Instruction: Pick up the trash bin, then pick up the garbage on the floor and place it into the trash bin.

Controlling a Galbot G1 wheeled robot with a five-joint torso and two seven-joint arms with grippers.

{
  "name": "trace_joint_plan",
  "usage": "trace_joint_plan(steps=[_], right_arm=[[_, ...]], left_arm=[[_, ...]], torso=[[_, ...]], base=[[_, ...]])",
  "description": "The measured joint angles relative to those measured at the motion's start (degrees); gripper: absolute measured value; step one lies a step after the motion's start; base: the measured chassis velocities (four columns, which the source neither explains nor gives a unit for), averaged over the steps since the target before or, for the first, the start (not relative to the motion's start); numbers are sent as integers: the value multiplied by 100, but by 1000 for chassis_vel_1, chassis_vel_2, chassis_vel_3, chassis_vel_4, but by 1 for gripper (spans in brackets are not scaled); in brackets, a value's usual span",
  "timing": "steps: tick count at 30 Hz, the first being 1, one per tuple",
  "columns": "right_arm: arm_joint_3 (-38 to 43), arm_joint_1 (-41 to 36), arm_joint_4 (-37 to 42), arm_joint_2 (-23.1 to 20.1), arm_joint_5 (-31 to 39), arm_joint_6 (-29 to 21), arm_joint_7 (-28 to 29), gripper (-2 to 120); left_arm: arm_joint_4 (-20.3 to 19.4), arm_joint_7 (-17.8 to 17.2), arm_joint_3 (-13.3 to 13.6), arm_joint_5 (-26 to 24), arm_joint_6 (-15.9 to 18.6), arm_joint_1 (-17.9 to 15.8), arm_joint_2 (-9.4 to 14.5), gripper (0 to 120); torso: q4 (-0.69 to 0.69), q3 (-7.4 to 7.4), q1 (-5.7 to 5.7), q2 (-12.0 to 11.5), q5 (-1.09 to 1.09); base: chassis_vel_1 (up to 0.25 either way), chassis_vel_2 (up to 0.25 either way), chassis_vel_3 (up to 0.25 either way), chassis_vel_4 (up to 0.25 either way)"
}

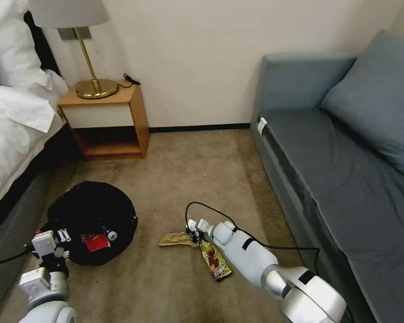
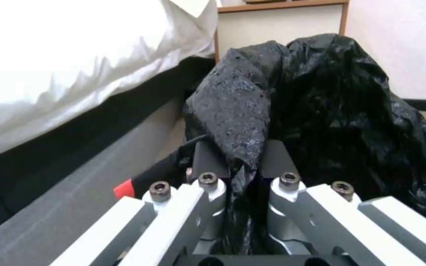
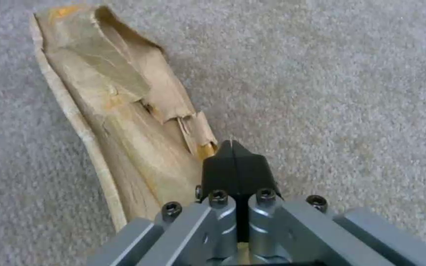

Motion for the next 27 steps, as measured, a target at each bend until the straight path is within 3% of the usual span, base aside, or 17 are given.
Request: trace_joint_plan(steps=[27], right_arm=[[449, -280, 1374, -249, 1014, -275, 66, 0]], left_arm=[[27, 12, 2, 52, -43, 60, -29, 7]], torso=[[1, 0, 0, 0, 1]], base=[[0, 0, 0, 0]])
